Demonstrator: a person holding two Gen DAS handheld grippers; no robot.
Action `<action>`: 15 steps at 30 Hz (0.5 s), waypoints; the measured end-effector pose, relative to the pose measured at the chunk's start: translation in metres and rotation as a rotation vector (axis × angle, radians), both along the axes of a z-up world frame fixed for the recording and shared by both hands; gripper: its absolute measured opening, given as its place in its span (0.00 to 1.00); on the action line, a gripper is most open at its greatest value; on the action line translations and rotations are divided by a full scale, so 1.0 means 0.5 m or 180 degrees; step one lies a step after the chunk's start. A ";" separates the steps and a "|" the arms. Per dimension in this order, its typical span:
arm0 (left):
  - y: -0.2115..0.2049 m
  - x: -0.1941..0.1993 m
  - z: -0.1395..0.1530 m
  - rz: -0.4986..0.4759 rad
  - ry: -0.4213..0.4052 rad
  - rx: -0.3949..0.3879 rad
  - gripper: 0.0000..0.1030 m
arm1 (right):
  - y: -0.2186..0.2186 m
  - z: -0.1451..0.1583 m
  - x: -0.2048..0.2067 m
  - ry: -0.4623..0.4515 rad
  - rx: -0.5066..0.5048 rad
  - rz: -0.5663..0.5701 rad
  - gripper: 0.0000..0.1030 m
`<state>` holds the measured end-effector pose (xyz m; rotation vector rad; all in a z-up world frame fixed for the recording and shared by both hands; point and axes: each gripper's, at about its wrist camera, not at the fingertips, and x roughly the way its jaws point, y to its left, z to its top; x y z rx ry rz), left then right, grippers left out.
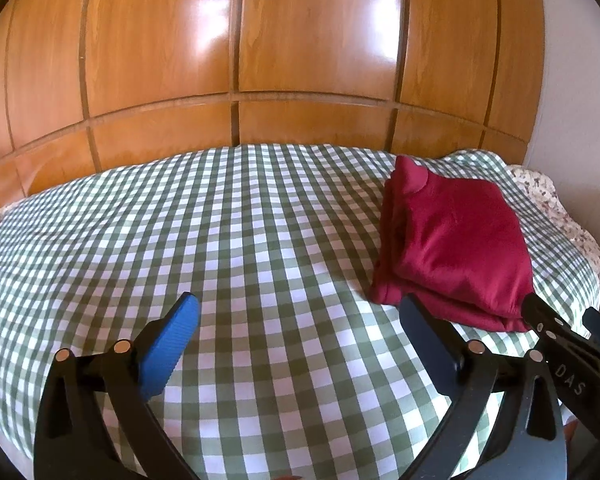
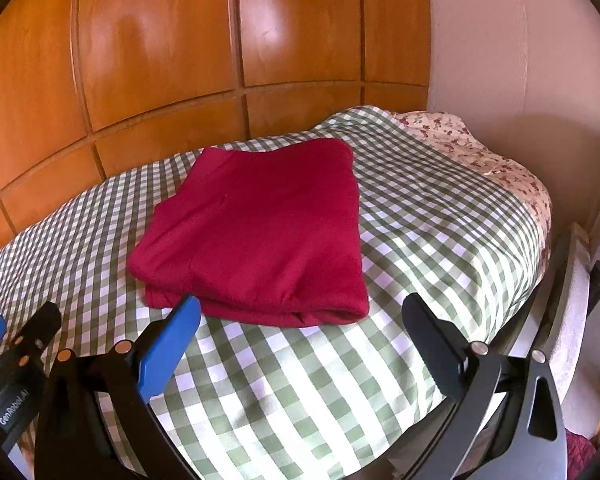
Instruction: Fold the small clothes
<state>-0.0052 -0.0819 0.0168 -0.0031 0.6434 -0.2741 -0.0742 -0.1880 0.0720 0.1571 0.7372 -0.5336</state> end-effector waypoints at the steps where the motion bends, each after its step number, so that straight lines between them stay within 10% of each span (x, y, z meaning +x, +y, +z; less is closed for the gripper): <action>1: -0.001 0.000 -0.001 -0.0007 -0.0002 0.0011 0.96 | 0.000 -0.003 0.001 0.0011 0.0009 0.0010 0.98; 15: -0.012 -0.006 -0.005 -0.0035 0.0003 0.0031 0.96 | 0.003 -0.004 0.002 0.0019 -0.0095 -0.0016 0.98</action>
